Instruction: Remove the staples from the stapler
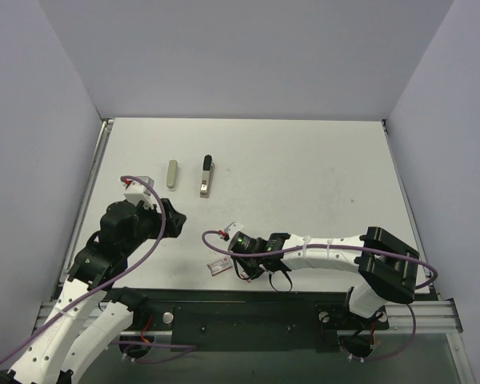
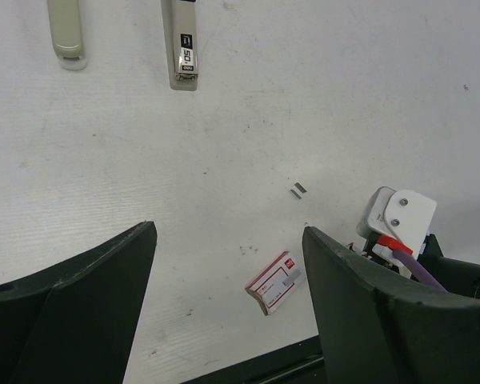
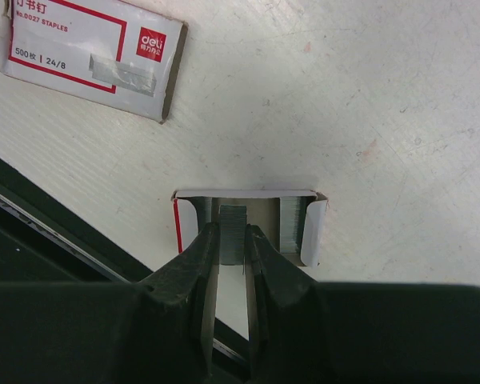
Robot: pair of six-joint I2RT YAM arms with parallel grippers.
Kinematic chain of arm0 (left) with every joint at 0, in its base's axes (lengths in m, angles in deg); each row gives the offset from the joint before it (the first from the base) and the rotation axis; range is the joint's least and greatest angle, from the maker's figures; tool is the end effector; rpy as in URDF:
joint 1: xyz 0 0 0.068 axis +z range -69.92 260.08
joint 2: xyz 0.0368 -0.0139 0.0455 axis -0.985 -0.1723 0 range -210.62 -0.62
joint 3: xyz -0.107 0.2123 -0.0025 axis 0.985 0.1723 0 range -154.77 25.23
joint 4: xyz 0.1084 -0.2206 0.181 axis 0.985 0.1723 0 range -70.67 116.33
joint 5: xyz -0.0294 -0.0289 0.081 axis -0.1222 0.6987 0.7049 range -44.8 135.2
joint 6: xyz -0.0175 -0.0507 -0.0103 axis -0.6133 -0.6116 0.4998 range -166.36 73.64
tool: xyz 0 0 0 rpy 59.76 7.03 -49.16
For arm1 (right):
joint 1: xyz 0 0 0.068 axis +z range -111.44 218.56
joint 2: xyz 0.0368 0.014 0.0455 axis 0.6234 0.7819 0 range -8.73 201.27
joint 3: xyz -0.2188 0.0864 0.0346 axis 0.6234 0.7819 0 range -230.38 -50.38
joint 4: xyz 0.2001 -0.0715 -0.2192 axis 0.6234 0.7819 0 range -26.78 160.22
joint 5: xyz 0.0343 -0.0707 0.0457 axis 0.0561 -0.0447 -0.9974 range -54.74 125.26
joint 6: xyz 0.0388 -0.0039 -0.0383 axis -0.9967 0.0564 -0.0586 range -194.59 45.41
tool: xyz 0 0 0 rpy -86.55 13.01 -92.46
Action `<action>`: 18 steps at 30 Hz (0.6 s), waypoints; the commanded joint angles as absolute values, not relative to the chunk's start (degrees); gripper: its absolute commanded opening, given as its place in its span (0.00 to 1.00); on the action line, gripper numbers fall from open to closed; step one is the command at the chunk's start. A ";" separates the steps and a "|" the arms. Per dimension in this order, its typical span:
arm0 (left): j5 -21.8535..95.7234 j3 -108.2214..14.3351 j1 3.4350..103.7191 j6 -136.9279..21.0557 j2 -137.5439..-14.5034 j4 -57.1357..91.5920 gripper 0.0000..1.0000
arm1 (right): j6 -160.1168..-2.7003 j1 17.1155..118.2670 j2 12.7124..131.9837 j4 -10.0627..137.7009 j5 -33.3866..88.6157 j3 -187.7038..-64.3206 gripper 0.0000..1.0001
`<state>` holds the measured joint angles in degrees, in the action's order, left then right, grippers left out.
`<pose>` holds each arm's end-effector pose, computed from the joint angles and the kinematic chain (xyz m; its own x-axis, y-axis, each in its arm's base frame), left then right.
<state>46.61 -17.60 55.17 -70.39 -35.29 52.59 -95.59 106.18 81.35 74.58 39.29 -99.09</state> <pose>0.1933 -0.0889 0.2967 -0.5147 -0.2100 -0.8313 0.2092 0.9095 -0.3593 0.1340 0.3186 0.1056 -0.6076 -0.5366 -0.5855 -0.7373 0.6551 0.1648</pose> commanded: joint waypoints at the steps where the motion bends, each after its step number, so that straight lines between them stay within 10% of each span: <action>1: 46.16 -17.75 55.56 -70.88 -34.98 51.85 0.84 | -95.86 106.77 80.21 76.32 40.97 -98.80 0.09; 18: 46.08 -17.75 55.56 -70.88 -34.98 51.85 0.84 | -96.21 106.94 81.36 76.06 40.53 -99.60 0.24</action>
